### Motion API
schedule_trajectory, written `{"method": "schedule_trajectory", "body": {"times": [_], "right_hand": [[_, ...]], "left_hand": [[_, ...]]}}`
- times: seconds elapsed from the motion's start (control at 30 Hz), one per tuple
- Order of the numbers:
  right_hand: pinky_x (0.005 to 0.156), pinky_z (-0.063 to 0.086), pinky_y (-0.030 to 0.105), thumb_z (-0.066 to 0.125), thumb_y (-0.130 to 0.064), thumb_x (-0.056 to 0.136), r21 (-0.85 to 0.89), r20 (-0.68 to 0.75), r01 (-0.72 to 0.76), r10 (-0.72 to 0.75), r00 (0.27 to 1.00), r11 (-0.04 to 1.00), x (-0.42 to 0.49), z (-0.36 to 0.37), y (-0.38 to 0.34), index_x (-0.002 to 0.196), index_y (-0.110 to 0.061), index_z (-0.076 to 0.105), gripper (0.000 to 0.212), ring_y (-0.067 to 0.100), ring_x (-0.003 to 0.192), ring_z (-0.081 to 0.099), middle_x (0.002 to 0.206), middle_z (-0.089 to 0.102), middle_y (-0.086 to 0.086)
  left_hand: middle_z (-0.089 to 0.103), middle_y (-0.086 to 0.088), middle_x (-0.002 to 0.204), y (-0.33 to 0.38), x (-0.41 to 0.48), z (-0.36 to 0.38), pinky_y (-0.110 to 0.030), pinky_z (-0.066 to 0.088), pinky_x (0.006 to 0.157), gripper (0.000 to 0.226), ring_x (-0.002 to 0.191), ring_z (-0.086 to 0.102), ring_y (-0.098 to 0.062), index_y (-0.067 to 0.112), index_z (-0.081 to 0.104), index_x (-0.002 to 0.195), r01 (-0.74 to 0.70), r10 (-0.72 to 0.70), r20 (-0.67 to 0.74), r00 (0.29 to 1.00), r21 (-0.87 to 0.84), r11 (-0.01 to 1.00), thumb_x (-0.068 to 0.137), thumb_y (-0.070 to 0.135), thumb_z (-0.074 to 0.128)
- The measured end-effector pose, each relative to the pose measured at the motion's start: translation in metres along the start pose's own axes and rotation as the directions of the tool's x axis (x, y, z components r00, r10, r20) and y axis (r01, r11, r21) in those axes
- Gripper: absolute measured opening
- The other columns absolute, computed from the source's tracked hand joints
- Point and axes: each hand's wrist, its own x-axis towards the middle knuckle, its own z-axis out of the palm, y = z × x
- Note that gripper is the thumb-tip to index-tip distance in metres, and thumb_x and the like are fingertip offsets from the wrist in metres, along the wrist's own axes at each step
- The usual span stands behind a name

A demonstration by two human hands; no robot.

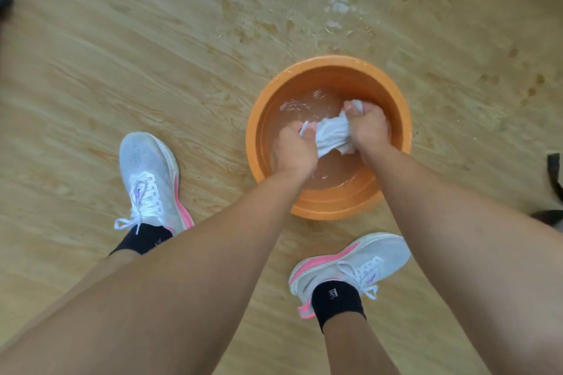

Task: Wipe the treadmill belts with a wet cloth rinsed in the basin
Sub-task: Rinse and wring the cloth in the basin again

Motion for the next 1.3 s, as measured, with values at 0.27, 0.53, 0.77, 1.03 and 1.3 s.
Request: {"method": "schedule_trajectory", "body": {"times": [0.27, 0.53, 0.77, 1.03, 1.3], "right_hand": [[0.111, 0.033, 0.018, 0.064, -0.024, 0.096, -0.242, -0.126, 0.463, -0.501, 0.856, 0.852, -0.095, -0.049, -0.008, 0.116, -0.019, 0.075, 0.023, 0.014, 0.131, 0.05, 0.143, 0.065, -0.009], [0.119, 0.035, 0.045, 0.049, -0.005, 0.095, -0.638, 0.214, 0.263, -0.162, 0.963, 0.724, -0.119, -0.012, 0.032, 0.157, -0.013, 0.044, 0.063, 0.038, 0.148, 0.032, 0.171, 0.027, 0.015], [0.112, 0.04, 0.032, 0.069, -0.032, 0.1, -0.006, 0.022, -0.105, 0.105, 0.994, 0.994, -0.055, 0.014, 0.023, 0.16, -0.019, 0.035, 0.07, 0.026, 0.142, 0.05, 0.154, 0.053, 0.004], [0.066, 0.046, 0.029, 0.06, -0.032, 0.103, 0.147, 0.114, 0.026, -0.043, 0.993, 0.989, -0.053, 0.036, 0.012, 0.096, -0.018, 0.062, 0.015, 0.013, 0.07, 0.058, 0.079, 0.063, -0.005], [0.081, 0.048, 0.037, 0.056, -0.031, 0.102, -0.087, 0.026, -0.011, 0.013, 1.0, 0.996, -0.042, 0.046, 0.01, 0.103, -0.029, 0.061, 0.006, 0.034, 0.1, 0.064, 0.105, 0.072, 0.01]], "left_hand": [[0.057, -0.01, 0.14, -0.029, -0.017, -0.032, -0.039, 0.039, 0.113, 0.012, 0.136, 0.049, -0.026, 0.016, 0.049, 0.11, -0.427, 0.436, -0.012, 0.9, 0.174, 0.887, 0.111, 0.013, 0.038], [0.07, -0.002, 0.099, -0.059, -0.033, -0.03, -0.039, 0.037, 0.107, 0.022, 0.108, 0.066, -0.028, 0.022, 0.065, 0.093, -0.511, 0.445, 0.278, 0.851, 0.633, 0.582, 0.093, 0.007, 0.049], [0.03, -0.015, 0.166, -0.019, 0.003, 0.015, -0.047, 0.033, 0.118, 0.065, 0.145, 0.041, -0.04, 0.015, 0.018, 0.164, 0.041, -0.026, -0.052, 0.998, 0.312, 0.949, 0.109, 0.037, 0.046], [0.07, -0.009, 0.126, -0.023, 0.054, 0.025, -0.04, 0.06, 0.085, 0.034, 0.103, 0.073, -0.029, 0.023, 0.061, 0.135, 0.412, -0.37, 0.252, 0.894, -0.137, 0.901, 0.103, 0.028, 0.053], [0.069, -0.006, 0.068, -0.014, 0.007, 0.021, -0.025, 0.048, 0.042, 0.026, 0.048, 0.065, -0.018, 0.013, 0.068, 0.105, 0.545, -0.378, 0.439, 0.815, -0.362, 0.756, 0.109, 0.033, 0.051]]}}
